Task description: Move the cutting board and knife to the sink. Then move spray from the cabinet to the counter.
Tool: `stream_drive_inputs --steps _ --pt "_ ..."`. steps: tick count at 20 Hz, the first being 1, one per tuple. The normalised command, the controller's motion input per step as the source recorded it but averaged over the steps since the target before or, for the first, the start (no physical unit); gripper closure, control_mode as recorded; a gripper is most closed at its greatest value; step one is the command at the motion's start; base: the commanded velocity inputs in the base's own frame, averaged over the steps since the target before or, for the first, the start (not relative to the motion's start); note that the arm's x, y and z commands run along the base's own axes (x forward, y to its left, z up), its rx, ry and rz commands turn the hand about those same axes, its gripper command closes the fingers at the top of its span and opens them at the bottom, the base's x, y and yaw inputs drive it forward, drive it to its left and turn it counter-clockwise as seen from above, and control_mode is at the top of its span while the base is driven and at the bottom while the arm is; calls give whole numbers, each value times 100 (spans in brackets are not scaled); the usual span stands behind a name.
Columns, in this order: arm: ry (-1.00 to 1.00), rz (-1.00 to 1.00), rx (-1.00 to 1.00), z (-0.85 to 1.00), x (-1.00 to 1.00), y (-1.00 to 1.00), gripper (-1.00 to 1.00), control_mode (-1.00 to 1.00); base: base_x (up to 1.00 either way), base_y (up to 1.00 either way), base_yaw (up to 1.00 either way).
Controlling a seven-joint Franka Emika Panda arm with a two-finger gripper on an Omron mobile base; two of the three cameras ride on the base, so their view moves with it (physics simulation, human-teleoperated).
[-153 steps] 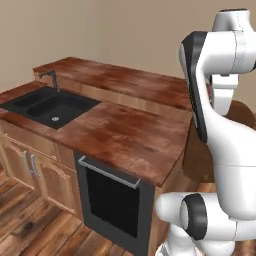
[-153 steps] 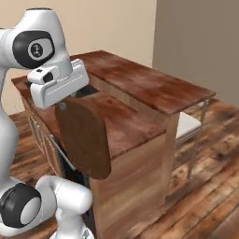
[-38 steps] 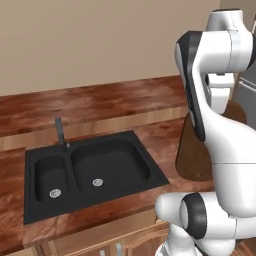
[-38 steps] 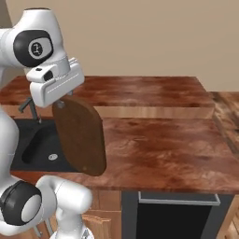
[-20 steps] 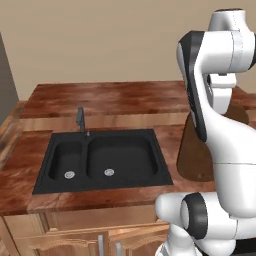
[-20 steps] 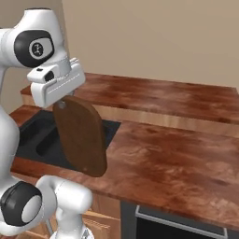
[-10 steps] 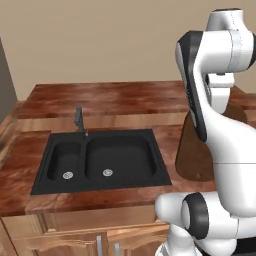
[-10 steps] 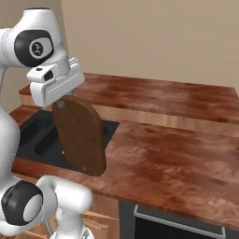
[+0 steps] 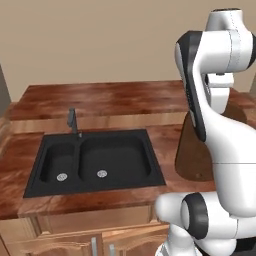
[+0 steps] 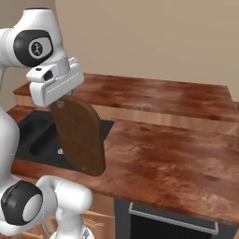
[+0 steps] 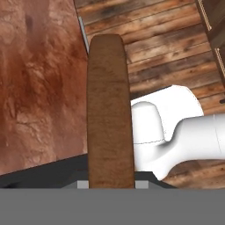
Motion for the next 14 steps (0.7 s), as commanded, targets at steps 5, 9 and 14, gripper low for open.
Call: stream_drive_inputs --steps 5,9,14 --pt "0 0 0 0 0 0 100 100 0 -39 -6" --pt "0 0 0 0 0 0 100 100 1 -13 -2" --pt "0 0 0 0 0 0 100 100 -20 0 2"
